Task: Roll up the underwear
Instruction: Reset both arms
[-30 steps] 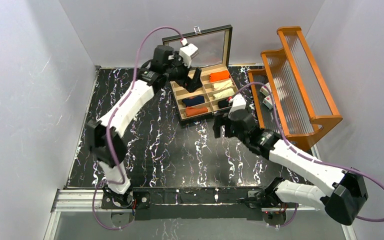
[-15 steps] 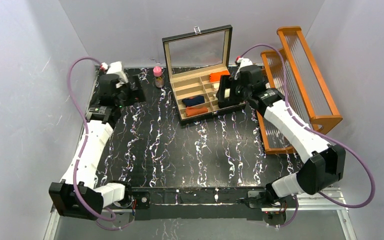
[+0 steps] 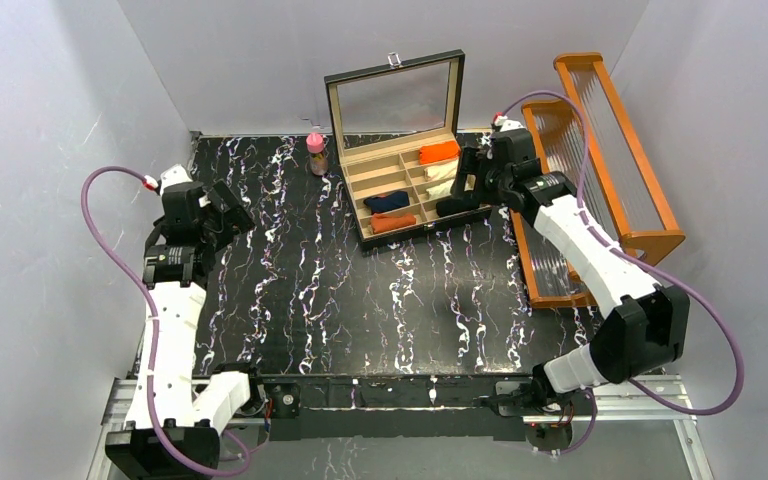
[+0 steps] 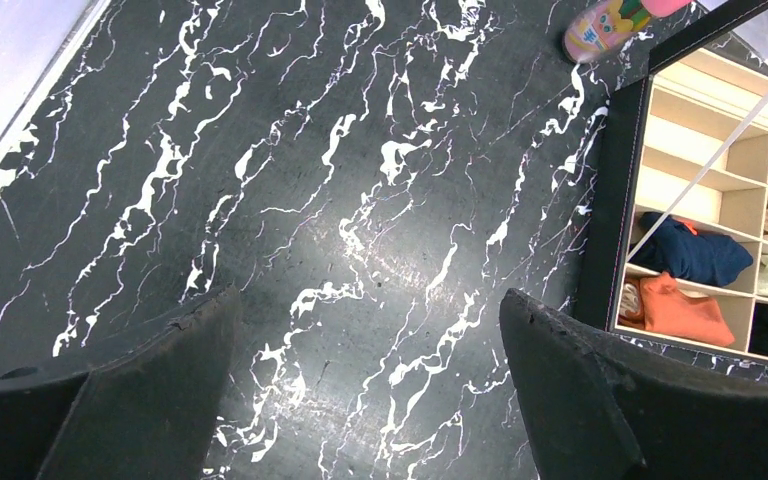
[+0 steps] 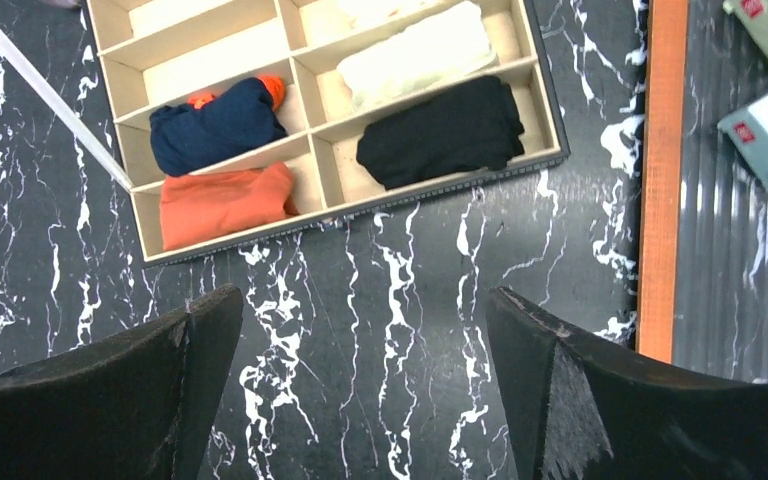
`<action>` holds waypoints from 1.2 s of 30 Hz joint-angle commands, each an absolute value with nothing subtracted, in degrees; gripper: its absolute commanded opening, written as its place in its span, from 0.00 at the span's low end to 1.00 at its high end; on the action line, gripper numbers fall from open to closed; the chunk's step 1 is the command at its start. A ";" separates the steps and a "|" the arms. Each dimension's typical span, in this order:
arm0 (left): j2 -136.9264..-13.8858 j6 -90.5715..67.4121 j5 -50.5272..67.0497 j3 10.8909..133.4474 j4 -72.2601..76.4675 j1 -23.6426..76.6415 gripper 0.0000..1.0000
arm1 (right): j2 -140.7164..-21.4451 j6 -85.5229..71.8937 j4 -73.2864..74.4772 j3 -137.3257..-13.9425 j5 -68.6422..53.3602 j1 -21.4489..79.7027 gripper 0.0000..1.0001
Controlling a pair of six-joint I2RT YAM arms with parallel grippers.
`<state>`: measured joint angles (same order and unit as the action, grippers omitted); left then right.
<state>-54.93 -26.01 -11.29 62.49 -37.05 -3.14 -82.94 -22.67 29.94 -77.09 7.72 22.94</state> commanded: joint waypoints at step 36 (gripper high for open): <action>-58.52 -24.88 -14.97 67.63 -39.17 -2.94 0.98 | -74.89 -18.37 24.04 -73.24 -0.74 22.91 0.99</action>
<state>-58.33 -25.52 -13.24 64.79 -39.41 -3.14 -76.81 -19.25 26.58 -71.79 -0.82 22.94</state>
